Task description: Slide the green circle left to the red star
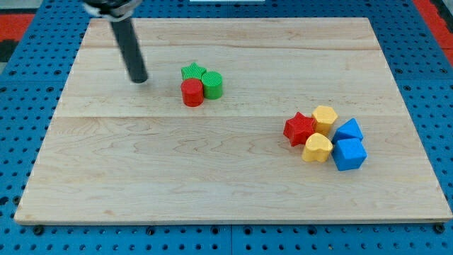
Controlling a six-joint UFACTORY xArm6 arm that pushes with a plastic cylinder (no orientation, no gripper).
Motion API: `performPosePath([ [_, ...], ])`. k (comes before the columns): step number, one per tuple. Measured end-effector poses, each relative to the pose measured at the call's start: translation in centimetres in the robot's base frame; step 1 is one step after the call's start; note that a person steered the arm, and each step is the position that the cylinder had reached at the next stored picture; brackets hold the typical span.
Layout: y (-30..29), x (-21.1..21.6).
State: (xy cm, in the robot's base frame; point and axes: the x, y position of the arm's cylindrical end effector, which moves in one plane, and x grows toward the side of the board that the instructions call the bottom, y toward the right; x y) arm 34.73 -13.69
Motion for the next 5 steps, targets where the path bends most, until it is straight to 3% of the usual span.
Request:
performPosePath([
  [1, 6.0, -1.5],
  [3, 23.0, 5.1],
  [4, 22.2, 1.1],
  [5, 16.7, -1.2],
])
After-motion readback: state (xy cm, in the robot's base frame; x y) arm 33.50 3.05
